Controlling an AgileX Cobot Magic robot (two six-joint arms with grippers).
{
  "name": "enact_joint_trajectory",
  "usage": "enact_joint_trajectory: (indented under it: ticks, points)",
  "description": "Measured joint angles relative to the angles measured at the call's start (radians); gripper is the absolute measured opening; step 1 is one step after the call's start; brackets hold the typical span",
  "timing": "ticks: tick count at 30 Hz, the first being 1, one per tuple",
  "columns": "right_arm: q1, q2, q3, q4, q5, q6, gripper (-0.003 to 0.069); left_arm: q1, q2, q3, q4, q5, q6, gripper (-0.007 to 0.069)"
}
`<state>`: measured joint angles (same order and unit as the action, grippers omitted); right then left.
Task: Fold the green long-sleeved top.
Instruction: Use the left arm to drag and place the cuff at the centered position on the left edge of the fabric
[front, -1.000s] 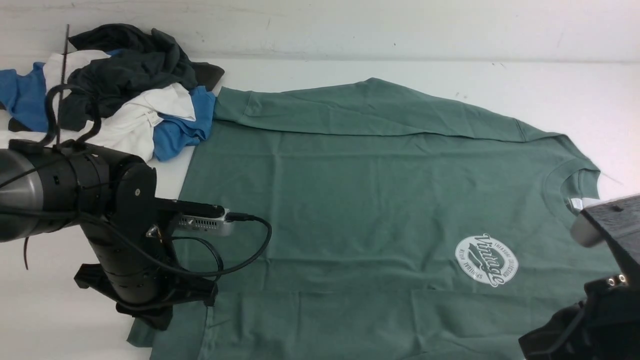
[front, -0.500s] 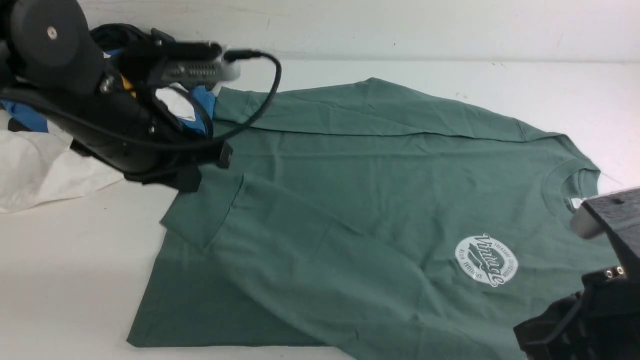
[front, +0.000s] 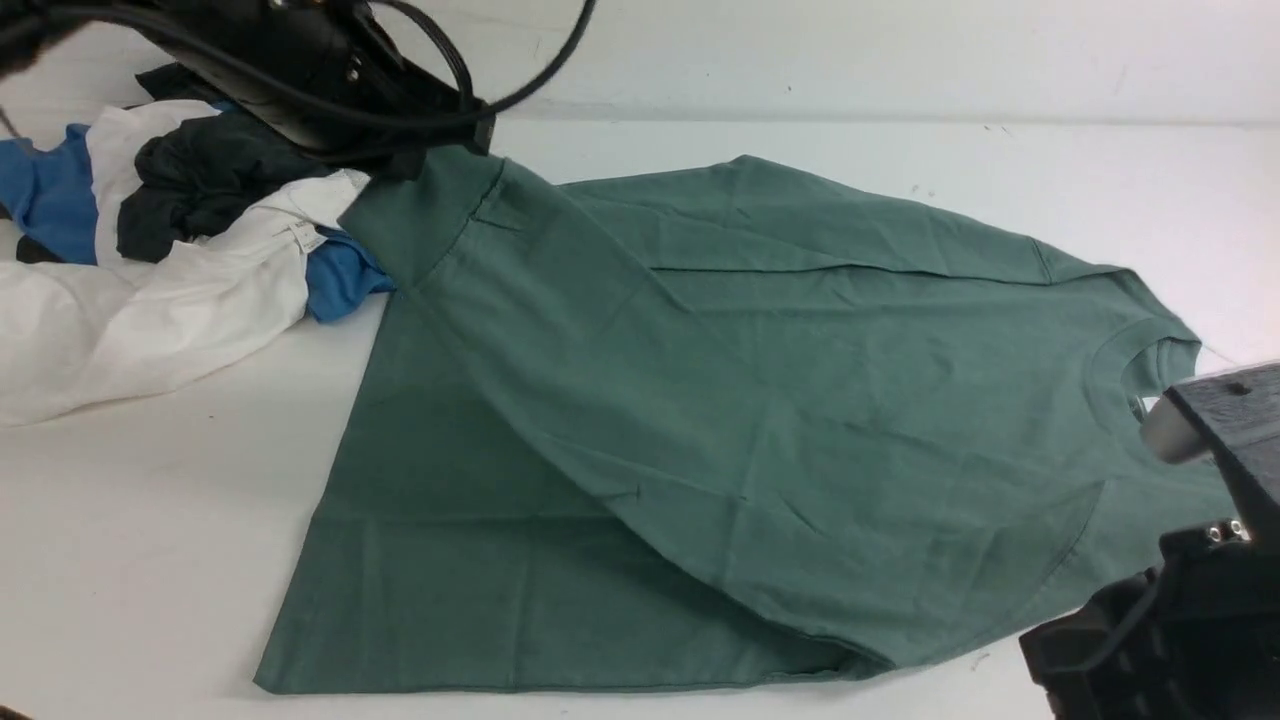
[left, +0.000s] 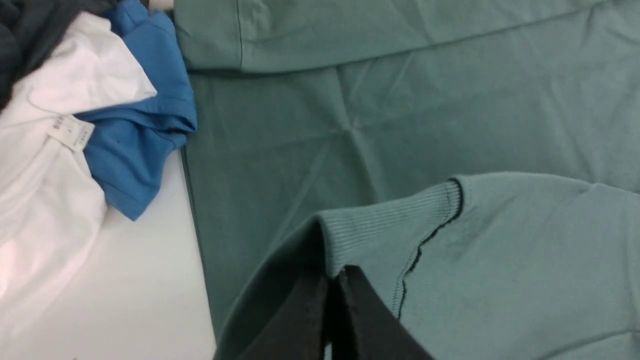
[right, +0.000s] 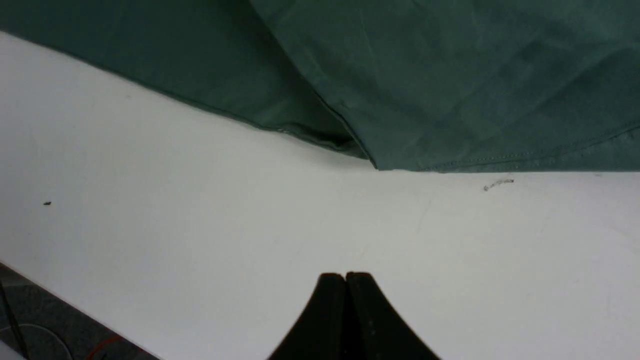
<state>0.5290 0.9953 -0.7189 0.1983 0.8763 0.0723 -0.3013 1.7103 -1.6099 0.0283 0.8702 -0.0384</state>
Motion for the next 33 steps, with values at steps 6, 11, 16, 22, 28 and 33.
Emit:
enact_joint_trajectory:
  ticks: [6, 11, 16, 22, 28, 33]
  points:
    - [0.000, 0.000, 0.000, 0.000, 0.001, 0.000, -0.0011, 0.000, 0.126, 0.000, 0.056, -0.006, -0.007, -0.0003]
    - [0.000, 0.001, -0.003, -0.008, 0.008, 0.000, -0.0010, 0.000, 0.179, 0.000, 0.097, -0.015, -0.020, -0.0003]
    - [0.001, 0.055, -0.081, -0.018, 0.075, -0.008, -0.0008, 0.001, 0.218, 0.000, 0.135, -0.042, -0.023, -0.0003]
    - [0.077, 0.272, -0.199, -0.083, 0.139, -0.004, 0.0015, 0.040, 0.280, -0.007, 0.150, -0.060, -0.051, -0.0003]
    - [0.106, 0.496, -0.262, -0.221, 0.103, 0.064, 0.0180, 0.073, 0.294, -0.007, 0.153, -0.057, -0.067, -0.0003]
    - [0.106, 0.610, -0.297, -0.234, 0.060, 0.072, 0.0343, 0.073, 0.295, -0.007, 0.144, -0.057, -0.067, -0.0003]
